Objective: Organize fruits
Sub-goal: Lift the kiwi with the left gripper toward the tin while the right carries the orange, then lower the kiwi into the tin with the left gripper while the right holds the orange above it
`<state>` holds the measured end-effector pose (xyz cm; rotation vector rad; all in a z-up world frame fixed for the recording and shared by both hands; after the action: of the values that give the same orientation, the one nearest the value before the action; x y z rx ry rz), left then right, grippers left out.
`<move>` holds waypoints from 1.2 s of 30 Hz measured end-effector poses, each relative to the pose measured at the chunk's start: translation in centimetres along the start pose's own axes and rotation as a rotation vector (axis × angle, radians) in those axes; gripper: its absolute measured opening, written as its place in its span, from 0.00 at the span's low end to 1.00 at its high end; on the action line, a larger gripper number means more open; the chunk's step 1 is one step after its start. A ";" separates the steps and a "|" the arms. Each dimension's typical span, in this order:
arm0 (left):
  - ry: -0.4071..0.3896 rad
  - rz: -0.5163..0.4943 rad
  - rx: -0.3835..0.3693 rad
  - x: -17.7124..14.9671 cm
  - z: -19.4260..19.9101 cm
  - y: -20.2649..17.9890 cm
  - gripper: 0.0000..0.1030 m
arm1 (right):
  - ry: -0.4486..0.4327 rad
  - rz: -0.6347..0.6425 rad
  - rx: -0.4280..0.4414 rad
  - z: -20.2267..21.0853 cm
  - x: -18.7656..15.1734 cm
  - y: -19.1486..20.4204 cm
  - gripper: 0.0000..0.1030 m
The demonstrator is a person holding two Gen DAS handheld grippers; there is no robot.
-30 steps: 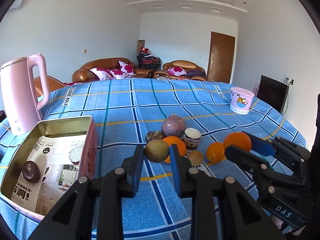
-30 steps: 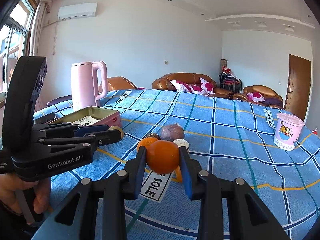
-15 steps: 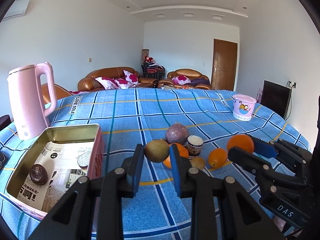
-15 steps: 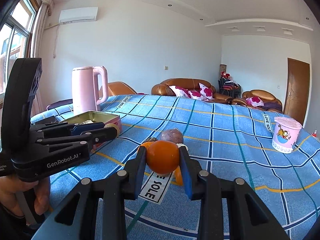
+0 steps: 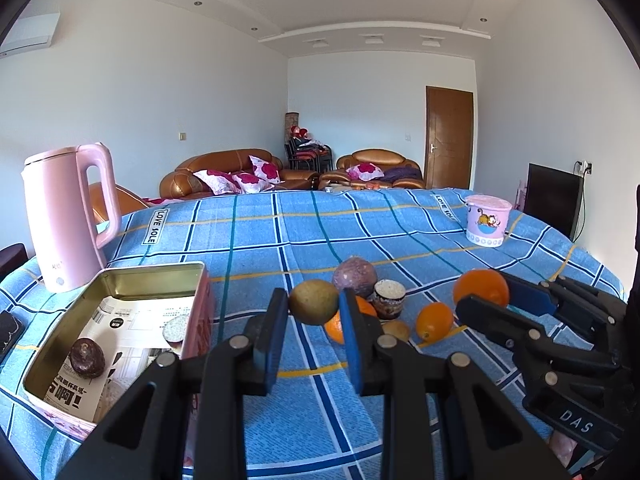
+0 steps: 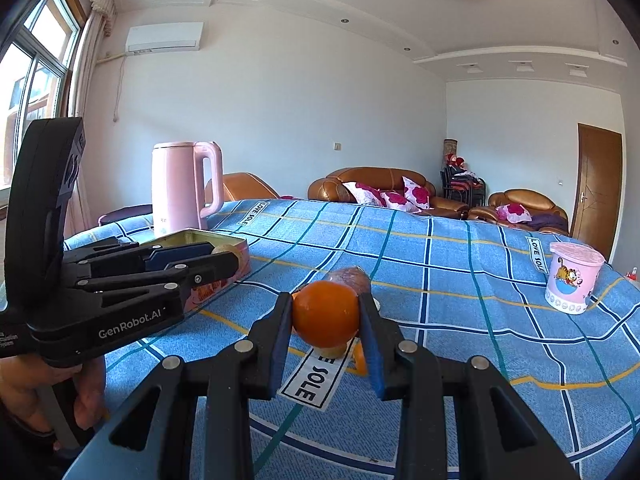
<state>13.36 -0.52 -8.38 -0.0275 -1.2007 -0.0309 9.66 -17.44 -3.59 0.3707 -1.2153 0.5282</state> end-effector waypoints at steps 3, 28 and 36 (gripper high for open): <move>-0.005 -0.015 0.012 -0.1 0.4 0.0 0.27 | -0.011 0.003 0.006 0.2 0.1 0.1 0.34; -0.007 0.059 0.099 0.1 3.2 6.6 0.27 | 0.031 0.001 0.153 -2.1 3.8 5.0 0.34; 0.000 0.090 0.138 0.1 3.2 9.3 0.27 | 0.034 0.029 0.197 -3.5 5.4 7.2 0.34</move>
<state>10.75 8.85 -7.19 0.0394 -1.1977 0.1313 9.73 -8.62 0.40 0.5096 -1.1408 0.6787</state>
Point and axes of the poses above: each gripper's, at about its wrist camera, not at the fingertips, and z roughly against the way its jaws point, y to its left, x to its top, the point moved 8 cm from there along -z, roughly the way its jaws point
